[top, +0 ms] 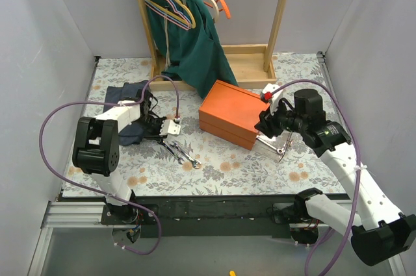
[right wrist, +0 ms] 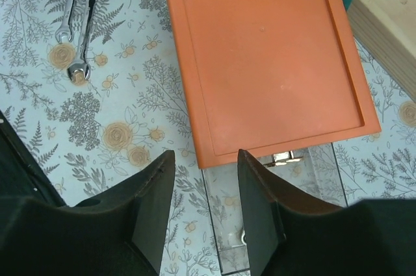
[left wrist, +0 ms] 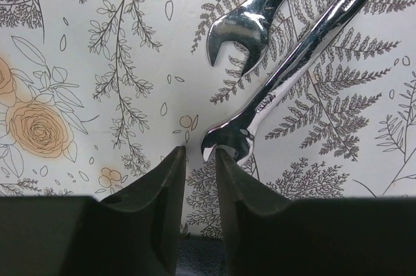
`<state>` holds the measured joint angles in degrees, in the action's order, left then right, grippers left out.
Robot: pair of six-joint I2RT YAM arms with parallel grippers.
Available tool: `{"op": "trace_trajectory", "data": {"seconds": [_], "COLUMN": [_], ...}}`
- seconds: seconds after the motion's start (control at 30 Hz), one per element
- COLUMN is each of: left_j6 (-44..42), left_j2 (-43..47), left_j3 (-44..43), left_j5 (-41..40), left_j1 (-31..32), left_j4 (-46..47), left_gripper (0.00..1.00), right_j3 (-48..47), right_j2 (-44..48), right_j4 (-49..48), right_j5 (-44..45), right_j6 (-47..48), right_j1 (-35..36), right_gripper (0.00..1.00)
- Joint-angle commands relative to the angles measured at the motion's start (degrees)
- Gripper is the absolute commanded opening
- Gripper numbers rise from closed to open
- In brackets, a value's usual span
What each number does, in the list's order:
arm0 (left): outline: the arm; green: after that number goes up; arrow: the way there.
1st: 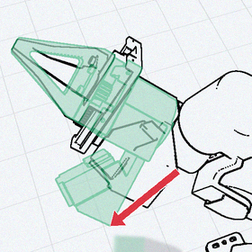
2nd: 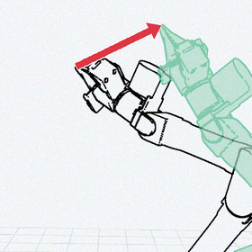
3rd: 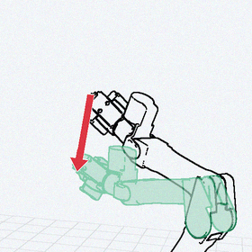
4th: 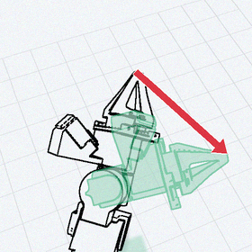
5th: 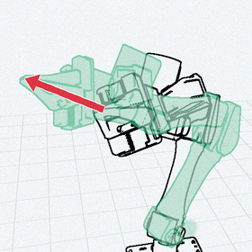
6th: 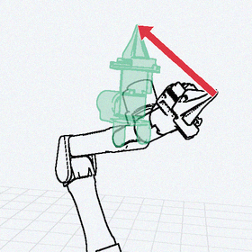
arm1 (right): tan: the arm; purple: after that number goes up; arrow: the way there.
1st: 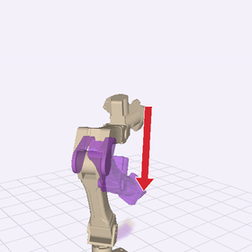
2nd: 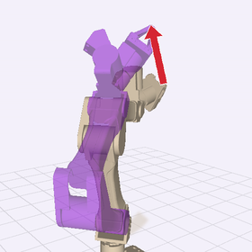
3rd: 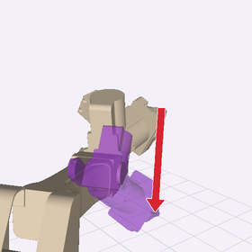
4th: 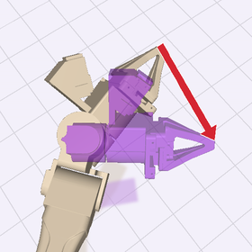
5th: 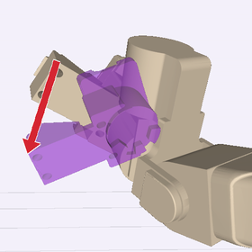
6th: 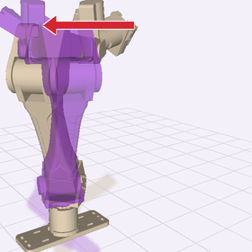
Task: Sort the tools into containers
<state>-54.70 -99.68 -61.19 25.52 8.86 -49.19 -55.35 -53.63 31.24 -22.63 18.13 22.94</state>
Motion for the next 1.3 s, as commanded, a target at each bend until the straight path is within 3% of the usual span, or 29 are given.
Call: {"op": "trace_trajectory", "data": {"seconds": [0.0, 0.17, 0.33, 0.47, 0.57, 0.87, 1.27], "left_j6": [-2.5, -1.8, 1.8, 5.7, 8.6, 11.3, 16.3], "left_j2": [1.1, 2.1, -0.6, -3.1, -4.2, -5.0, -8.2], "left_j3": [5.2, 7.7, 6.2, 4.2, 3.0, 2.8, 0.3], "left_j5": [-1.5, -1.9, -3.4, -2.1, -0.6, 0.7, 3.2], "left_j1": [1.1, 1.2, 1.3, 1.2, 1.2, 1.2, 1.2], "left_j4": [3.1, 1.7, -6.3, -10.3, -12.8, -15.9, -19.0], "left_gripper": [0.22, 0.13, 0.01, 0.00, 0.00, 0.00, 0.00], "right_j3": [-1.4, 2.8, 7.0, 11.2, 12.2, 11.3, 8.2], "right_j2": [-1.3, -2.4, -5.4, -9.6, -15.1, -31.2, -40.2], "right_j4": [-5.1, -12.3, -22.9, -33.4, -39.6, -56.2, -58.2], "right_j5": [1.8, 4.8, 10.0, 18.8, 19.9, 16.9, 8.4], "right_j6": [0.6, 3.7, 5.9, 7.9, 6.5, 7.2, 6.4], "right_j1": [2.5, 12.6, 25.6, 40.0, 44.1, 45.8, 47.7], "right_gripper": [0.50, 0.49, 0.50, 0.52, 0.54, 0.55, 0.56]}}
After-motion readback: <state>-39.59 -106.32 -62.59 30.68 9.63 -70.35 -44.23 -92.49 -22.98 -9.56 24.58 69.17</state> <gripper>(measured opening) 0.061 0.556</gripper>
